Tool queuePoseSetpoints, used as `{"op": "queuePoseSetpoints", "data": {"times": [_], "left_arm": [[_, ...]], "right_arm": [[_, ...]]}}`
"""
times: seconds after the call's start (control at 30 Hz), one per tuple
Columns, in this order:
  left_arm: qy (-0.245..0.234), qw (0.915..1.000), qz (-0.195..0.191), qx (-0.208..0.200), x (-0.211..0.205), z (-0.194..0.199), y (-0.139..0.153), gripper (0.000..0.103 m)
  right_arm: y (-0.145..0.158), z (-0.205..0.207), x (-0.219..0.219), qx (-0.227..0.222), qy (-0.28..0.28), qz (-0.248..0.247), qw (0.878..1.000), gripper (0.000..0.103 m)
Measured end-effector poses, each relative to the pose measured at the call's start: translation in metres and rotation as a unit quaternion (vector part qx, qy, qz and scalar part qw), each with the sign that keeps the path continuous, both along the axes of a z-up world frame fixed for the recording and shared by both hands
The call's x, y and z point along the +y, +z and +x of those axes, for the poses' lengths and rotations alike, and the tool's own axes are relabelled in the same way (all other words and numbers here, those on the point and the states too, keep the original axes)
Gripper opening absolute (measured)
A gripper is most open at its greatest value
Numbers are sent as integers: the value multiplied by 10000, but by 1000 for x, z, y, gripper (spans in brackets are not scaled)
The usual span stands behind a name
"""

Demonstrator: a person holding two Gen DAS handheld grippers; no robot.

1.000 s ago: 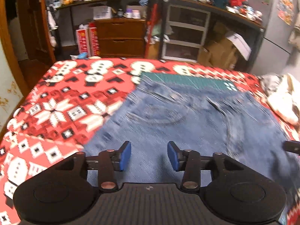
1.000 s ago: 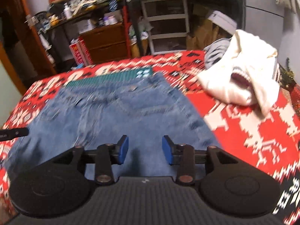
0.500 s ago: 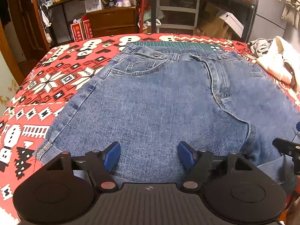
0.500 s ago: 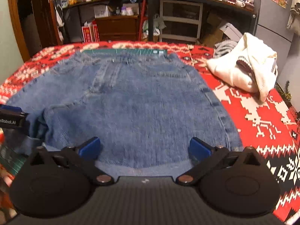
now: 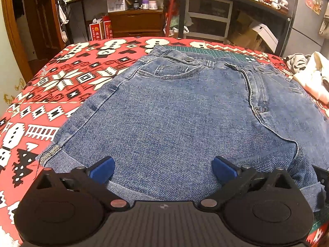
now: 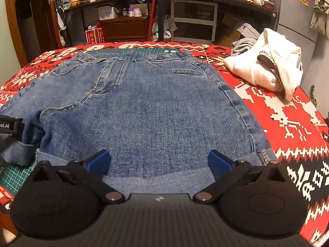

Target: Fold clothes

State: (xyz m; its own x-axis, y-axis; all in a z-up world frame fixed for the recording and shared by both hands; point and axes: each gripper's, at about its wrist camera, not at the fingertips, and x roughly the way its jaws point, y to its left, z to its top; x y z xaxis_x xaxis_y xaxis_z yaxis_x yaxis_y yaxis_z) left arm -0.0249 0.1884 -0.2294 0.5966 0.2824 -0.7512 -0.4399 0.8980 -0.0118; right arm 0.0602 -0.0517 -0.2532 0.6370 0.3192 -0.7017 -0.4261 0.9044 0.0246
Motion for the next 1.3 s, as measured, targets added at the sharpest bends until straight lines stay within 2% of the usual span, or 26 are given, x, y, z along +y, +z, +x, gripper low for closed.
{"op": "queuePoseSetpoints", "data": {"times": [0.23,0.67,0.83,0.87,0.93,1.0,1.23,1.3], "left_arm": [[73,9996,-175,210,5,5,3,103],[50,9989,-198,410,6,10,3,103],[139,9980,-296,534,8,11,6,103],[164,9974,-356,599,10,12,9,101],[104,9971,-398,646,11,11,16,89],[10,9975,-299,647,7,6,24,84],[-511,9975,58,488,-21,-23,51,68],[-644,9969,46,457,-28,-32,57,68]], "right_arm": [[1,3,2,116,24,-56,9999,103],[7,15,10,582,-2,-294,9979,103],[12,10,11,522,-67,-452,9976,103],[15,7,11,449,-63,-445,9980,103],[24,1,8,338,-32,-358,9988,103],[34,-4,5,251,-8,-229,9994,103],[63,-27,1,163,201,-74,9996,103],[69,-34,1,257,253,40,9993,102]]}}
